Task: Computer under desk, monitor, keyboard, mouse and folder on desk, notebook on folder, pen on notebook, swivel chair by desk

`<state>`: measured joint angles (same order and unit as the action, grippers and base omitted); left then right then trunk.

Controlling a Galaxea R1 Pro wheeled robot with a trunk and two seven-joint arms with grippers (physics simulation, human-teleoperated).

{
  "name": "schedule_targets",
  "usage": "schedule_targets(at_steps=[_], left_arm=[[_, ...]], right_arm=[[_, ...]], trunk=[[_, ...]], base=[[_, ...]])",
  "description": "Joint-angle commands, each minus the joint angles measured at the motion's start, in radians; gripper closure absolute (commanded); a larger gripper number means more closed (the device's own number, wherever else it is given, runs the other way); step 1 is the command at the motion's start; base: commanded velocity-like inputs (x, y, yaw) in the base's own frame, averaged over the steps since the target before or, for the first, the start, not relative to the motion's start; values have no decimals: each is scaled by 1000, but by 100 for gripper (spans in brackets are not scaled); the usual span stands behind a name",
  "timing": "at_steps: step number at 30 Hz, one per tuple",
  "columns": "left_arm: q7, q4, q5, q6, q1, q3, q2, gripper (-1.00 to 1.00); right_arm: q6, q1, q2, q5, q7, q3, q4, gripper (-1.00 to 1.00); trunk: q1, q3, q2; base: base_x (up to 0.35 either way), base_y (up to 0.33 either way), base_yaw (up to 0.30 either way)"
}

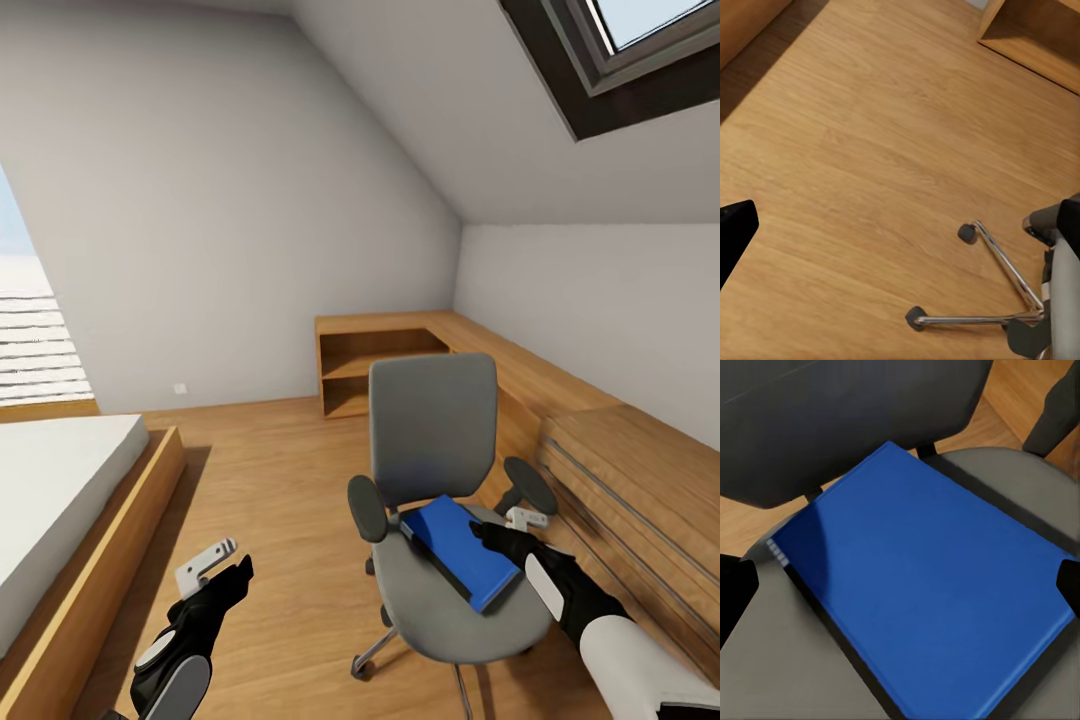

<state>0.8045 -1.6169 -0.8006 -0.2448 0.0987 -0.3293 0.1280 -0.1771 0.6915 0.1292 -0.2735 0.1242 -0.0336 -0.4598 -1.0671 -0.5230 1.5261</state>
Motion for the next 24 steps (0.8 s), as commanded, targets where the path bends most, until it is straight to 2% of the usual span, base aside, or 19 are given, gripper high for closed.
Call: schedule_targets(at_steps=[1,6,24], left_arm=[[7,-1,-3,-4,1,-2,1,-100],[7,-1,-3,-4,1,-2,1,-100],[4,0,-1,-5,1,-2,1,-100]], right_arm=[[-1,0,0,-7,3,-3,-5,-100],[1,0,0,-7,3,-3,-10,-100],[26,0,-2,-6,3,-1,-11,-100]], trunk=[[-4,-4,8],[-23,-20,43],[-23,-20,43]], base=[[0,0,0],[0,0,0],[0,0,0]])
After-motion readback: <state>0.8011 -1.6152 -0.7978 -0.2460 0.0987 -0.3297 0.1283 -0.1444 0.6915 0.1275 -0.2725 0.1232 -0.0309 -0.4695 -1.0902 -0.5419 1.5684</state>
